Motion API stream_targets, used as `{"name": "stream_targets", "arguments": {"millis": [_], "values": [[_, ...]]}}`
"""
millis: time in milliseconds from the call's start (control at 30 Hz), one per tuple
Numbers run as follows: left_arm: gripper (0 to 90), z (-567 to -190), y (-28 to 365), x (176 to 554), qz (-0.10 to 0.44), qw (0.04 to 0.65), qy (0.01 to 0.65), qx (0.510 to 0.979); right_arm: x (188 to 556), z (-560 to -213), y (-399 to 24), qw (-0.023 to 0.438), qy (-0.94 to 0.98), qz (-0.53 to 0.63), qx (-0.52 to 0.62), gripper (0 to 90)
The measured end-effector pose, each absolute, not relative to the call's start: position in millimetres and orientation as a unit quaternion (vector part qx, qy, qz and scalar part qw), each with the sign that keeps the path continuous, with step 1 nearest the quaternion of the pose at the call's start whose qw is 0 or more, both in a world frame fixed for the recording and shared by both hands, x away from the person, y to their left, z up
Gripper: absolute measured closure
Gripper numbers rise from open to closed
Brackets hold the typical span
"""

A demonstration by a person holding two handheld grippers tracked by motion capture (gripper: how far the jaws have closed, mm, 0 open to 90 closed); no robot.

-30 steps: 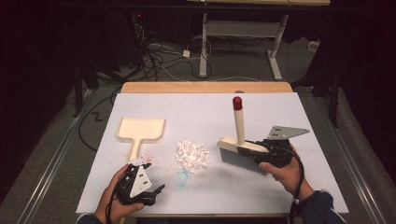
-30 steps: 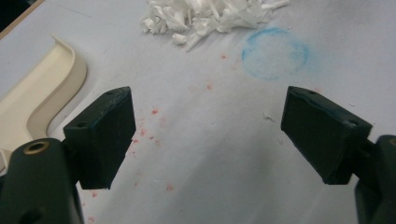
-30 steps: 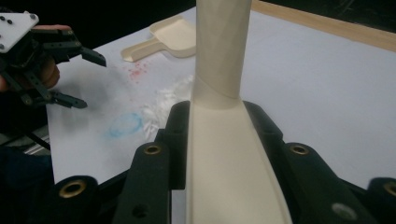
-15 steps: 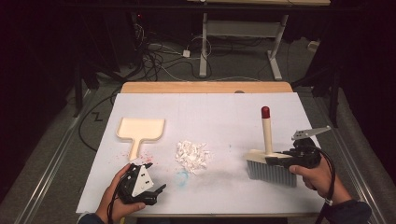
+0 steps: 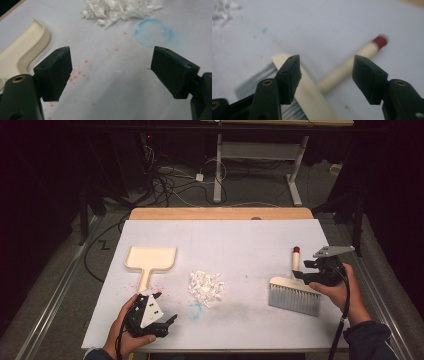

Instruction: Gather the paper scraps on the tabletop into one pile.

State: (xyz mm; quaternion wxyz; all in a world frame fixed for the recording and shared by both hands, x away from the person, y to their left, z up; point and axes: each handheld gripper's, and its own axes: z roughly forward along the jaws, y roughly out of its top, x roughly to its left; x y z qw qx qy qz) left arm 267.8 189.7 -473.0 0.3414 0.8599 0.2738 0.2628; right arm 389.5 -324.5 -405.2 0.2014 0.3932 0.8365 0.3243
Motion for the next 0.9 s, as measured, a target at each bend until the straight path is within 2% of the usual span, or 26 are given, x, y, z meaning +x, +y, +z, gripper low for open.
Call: {"name": "stream_targets", "arguments": {"millis": [100,133,367,567,900], "values": [[15.8,-472,192,267,0.264,0.345,0.284,0.855,368,-405,-313,0.261,0.823,0.355,0.358,32.6],[15.8,-472,192,267,0.265,0.343,0.284,0.855,362,-405,-310,0.272,0.821,0.362,0.348,33.3],[15.8,-471,191,260,0.274,0.344,0.274,0.855,302,-413,-282,0.323,0.793,0.417,0.306,28.3],[15.8,-469,191,256,0.275,0.354,0.268,0.853,279,-421,-279,0.34,0.78,0.429,0.303,27.2],[15.8,-473,189,261,0.271,0.347,0.274,0.855,282,-430,-279,0.337,0.791,0.412,0.302,26.1]]}}
